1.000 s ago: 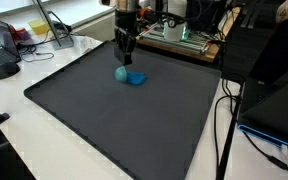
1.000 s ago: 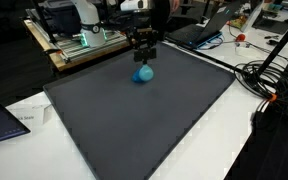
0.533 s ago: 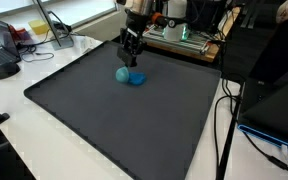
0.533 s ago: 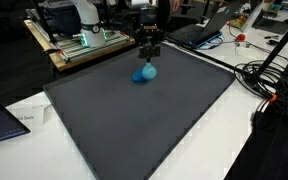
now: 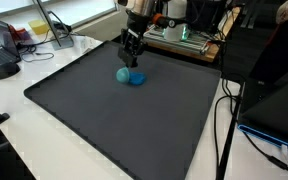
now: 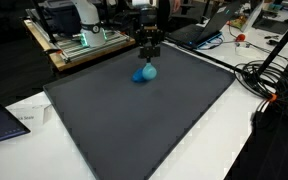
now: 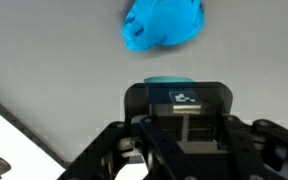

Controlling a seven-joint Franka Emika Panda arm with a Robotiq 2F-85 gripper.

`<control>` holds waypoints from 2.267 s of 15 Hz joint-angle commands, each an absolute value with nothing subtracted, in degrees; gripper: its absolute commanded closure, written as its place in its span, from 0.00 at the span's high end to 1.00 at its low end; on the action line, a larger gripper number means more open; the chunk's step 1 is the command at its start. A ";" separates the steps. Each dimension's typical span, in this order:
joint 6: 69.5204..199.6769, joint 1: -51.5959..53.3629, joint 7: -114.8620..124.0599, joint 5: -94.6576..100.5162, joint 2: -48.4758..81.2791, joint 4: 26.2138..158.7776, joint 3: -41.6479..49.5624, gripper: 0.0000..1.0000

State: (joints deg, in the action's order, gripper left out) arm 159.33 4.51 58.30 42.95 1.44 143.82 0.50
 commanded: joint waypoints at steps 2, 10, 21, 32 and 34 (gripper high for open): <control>154.59 6.25 63.49 49.55 0.92 141.48 -0.72 0.21; 135.23 11.12 66.28 53.56 4.34 133.92 -7.64 0.21; 118.72 15.59 64.57 53.80 15.99 121.01 -9.90 0.21; 103.84 20.69 66.06 61.33 28.64 111.41 -9.02 0.21; 101.59 21.35 66.12 62.14 30.23 110.22 -9.14 0.21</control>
State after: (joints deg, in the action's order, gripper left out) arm 105.62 19.58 65.17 59.81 27.31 113.22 -9.67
